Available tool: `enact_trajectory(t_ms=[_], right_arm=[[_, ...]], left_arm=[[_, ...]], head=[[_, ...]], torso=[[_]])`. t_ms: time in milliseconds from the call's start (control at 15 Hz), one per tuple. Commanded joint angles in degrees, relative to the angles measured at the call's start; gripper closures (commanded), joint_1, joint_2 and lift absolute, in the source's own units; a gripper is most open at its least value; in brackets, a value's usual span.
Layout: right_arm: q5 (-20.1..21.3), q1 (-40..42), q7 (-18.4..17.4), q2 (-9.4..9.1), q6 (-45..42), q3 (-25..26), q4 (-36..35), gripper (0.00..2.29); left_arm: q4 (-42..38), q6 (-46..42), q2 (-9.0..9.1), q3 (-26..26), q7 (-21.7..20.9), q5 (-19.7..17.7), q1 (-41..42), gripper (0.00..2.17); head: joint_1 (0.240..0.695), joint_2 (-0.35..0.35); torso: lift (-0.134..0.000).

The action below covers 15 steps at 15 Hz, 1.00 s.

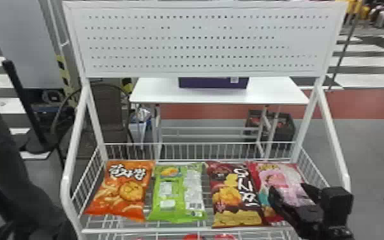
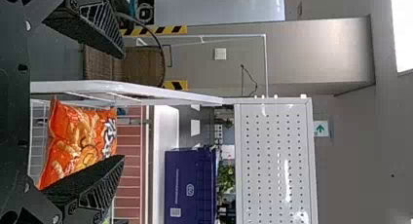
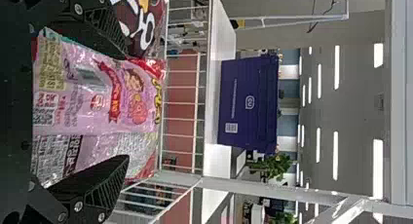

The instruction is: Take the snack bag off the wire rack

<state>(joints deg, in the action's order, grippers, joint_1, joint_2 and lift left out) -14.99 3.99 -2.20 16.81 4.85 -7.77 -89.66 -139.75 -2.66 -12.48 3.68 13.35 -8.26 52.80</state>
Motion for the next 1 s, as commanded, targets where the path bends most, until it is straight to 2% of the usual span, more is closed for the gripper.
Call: enact_trajectory(t_ms=[0, 133, 200, 267, 400, 600, 933], right_arm=[[0.14, -0.03, 0.0, 0.16, 0.56, 1.0, 0.89, 0.22], [-0.04, 0.06, 0.09, 0.24, 1.26, 1.27, 0.89, 0.31], [-0.04, 0.06, 0.26, 0.24, 1.44, 1.35, 0.8, 0.45], [-0.22, 0.06, 0.62, 0.24, 2.5, 1.35, 0.72, 0.76], [-1.01, 0.06, 0.79, 0.24, 4.08, 1.44, -0.07, 1.95], [-3.03, 0.76, 0.97, 0.24, 4.43, 2.23, -1.39, 2.11], [-3.82, 3.4, 0.53, 0.6, 4.25, 3.38, -7.02, 2.13]], left_arm=[[0.18, 0.34, 0.0, -0.16, -0.08, 0.0, -0.33, 0.16], [0.09, 0.34, 0.08, -0.34, -0.17, 0.0, -0.33, 0.16], [0.0, 0.34, 0.08, -0.43, -0.25, 0.09, -0.33, 0.16], [0.0, 0.34, 0.0, -0.43, -0.25, 0.09, -0.33, 0.16], [-0.09, 0.34, 0.0, -0.34, -0.08, 0.09, -0.33, 0.16], [-0.26, 0.34, 0.0, -0.43, -0.17, 0.09, -0.33, 0.16], [-0.53, 0.51, 0.08, -0.51, -0.08, 0.09, -0.6, 0.16]], head=[[0.499, 0.0], [0.499, 0.0], [0.499, 0.0], [0.499, 0.0], [0.499, 0.0], [0.499, 0.0], [0.499, 0.0]], torso=[[0.0], [0.0], [0.0], [0.0], [0.0], [0.0], [0.0]])
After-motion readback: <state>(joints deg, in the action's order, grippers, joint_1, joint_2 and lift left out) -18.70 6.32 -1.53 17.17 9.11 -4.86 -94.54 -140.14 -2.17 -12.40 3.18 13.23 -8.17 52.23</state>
